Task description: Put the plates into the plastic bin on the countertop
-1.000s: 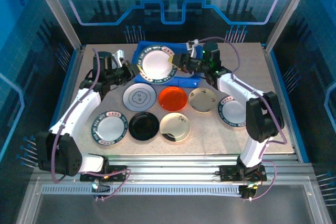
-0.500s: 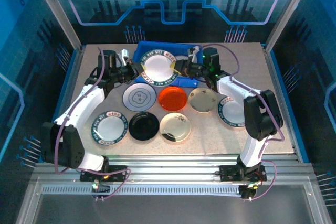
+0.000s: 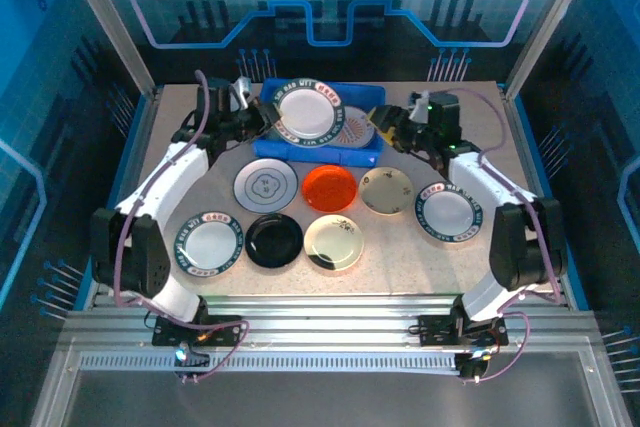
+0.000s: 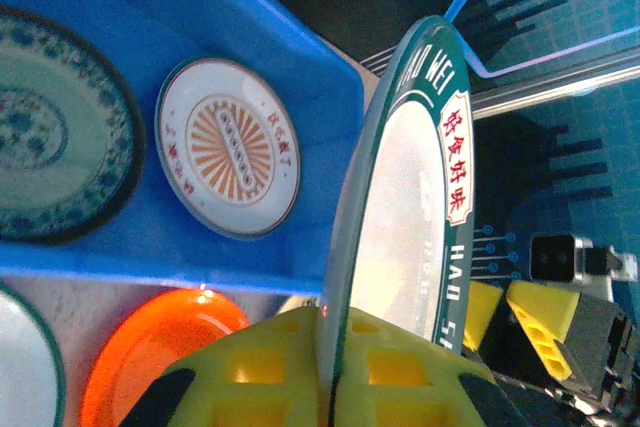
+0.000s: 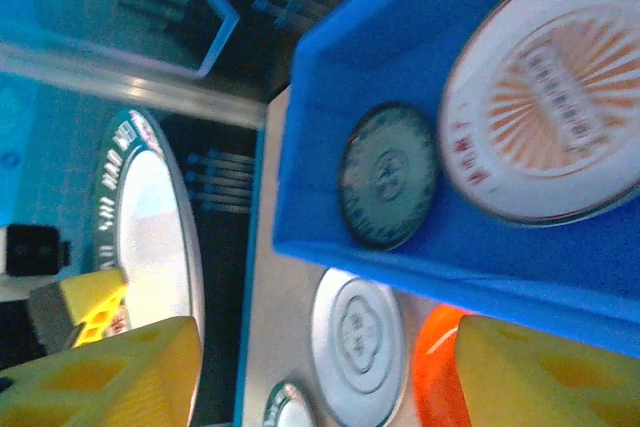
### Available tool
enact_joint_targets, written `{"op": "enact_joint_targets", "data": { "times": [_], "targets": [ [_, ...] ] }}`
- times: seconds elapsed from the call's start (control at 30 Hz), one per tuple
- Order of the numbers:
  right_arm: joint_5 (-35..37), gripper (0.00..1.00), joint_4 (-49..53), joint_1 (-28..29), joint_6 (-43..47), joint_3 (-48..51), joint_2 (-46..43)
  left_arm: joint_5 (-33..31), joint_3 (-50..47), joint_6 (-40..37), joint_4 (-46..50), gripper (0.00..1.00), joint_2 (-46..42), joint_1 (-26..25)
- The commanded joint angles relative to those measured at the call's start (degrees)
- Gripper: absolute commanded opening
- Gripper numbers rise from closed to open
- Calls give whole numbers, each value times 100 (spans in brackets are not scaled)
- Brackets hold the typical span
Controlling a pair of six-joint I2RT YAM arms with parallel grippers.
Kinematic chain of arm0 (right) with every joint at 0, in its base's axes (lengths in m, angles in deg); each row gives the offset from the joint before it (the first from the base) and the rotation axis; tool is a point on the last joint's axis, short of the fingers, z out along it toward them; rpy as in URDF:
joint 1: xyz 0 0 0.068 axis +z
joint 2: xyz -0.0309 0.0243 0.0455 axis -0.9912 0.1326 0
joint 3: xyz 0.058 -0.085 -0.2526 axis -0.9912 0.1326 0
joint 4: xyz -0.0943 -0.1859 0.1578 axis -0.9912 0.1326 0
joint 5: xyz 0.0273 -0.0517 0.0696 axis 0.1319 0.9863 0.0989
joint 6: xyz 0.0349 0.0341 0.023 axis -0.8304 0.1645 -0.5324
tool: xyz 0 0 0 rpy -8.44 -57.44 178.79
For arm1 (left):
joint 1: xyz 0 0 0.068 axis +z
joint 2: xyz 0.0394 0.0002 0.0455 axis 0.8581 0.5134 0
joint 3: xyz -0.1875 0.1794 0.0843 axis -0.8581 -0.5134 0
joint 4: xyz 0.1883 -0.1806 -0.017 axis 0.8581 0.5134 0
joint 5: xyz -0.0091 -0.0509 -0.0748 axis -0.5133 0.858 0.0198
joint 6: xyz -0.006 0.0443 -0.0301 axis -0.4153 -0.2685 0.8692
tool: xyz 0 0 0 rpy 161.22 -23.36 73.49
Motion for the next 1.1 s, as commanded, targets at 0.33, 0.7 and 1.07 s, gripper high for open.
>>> {"op": "enact_joint_targets", "data": {
  "times": [0.33,0.7,1.07],
  "targets": [
    [545,67,510,-729,406,850,-999,-573,2262,-269,-57,0,2336,-416],
    [604,67,650,-896,559,983,-1206,-613,3509,-128,236,0,3719,-618],
    [514,66,619,-942,573,1062,-1187,-637,3640,-153,314,0,4245,-772]
  ]
}}
